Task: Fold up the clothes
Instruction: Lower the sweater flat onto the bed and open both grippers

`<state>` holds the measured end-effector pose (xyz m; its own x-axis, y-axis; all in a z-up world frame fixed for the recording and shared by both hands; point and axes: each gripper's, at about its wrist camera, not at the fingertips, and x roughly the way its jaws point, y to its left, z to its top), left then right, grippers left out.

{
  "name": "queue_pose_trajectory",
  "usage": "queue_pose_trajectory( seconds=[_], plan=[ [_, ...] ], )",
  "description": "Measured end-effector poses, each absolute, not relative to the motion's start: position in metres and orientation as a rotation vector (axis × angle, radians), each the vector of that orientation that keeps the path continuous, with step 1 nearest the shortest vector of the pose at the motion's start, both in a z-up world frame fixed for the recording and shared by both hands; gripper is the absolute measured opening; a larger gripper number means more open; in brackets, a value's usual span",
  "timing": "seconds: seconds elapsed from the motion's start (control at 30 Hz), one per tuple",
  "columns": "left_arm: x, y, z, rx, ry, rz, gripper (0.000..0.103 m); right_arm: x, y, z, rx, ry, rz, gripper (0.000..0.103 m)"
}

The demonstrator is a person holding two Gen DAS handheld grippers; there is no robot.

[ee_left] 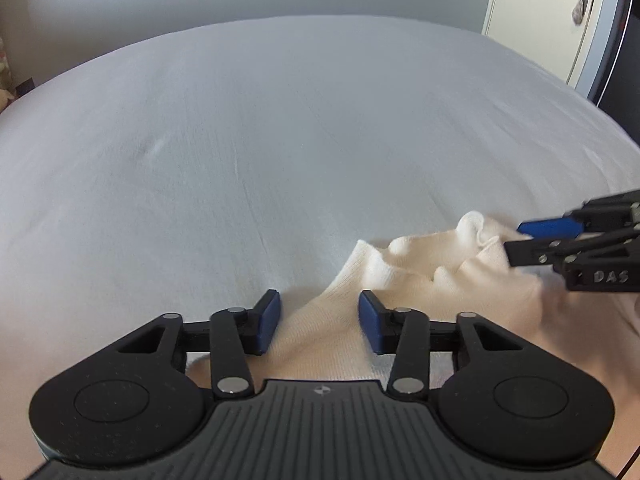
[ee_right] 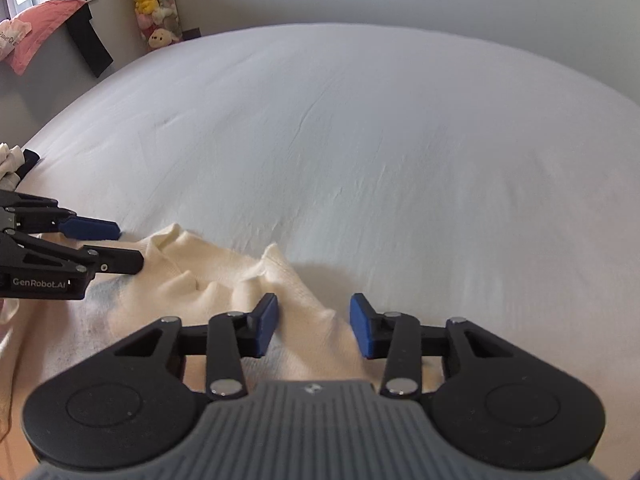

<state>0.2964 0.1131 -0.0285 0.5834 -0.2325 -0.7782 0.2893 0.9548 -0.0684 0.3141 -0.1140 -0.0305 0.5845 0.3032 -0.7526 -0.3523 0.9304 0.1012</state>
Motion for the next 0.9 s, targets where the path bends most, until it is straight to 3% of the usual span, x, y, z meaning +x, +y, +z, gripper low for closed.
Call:
queue_pose_trajectory(
  seconds=[0.03, 0.1, 0.13, 0.27, 0.43, 0.53, 0.63, 0.9],
  plan=[
    [0.291, 0.117, -0.027, 0.049, 0.89, -0.318, 0.016, 0.314, -0.113, -0.033, -0.062, 0.863, 0.388, 0.029],
    [0.281, 0.128, -0.018, 0.01, 0.857, -0.317, 0.008, 0.311, -0.112, -0.031, -0.071, 0.844, 0.39, 0.009],
    [0.277, 0.132, -0.011, -0.012, 0.819, -0.306, 0.008, 0.309, -0.113, -0.029, -0.068, 0.823, 0.381, 0.005],
    [0.272, 0.144, 0.002, -0.036, 0.764, -0.252, 0.004, 0.305, -0.12, -0.016, -0.025, 0.735, 0.324, 0.005],
    [0.269, 0.137, -0.011, 0.072, 0.821, -0.213, 0.007, 0.314, -0.11, -0.028, -0.035, 0.782, 0.302, 0.006],
    [0.259, 0.144, -0.005, 0.07, 0.82, -0.203, 0.017, 0.315, -0.114, -0.029, -0.009, 0.805, 0.299, 0.015],
    [0.246, 0.143, 0.003, 0.059, 0.794, -0.178, 0.02, 0.306, -0.123, -0.015, 0.02, 0.784, 0.296, 0.029],
    [0.137, 0.165, 0.049, 0.072, 0.777, -0.119, 0.02, 0.219, -0.18, 0.035, 0.119, 0.747, 0.257, 0.03]
  ],
)
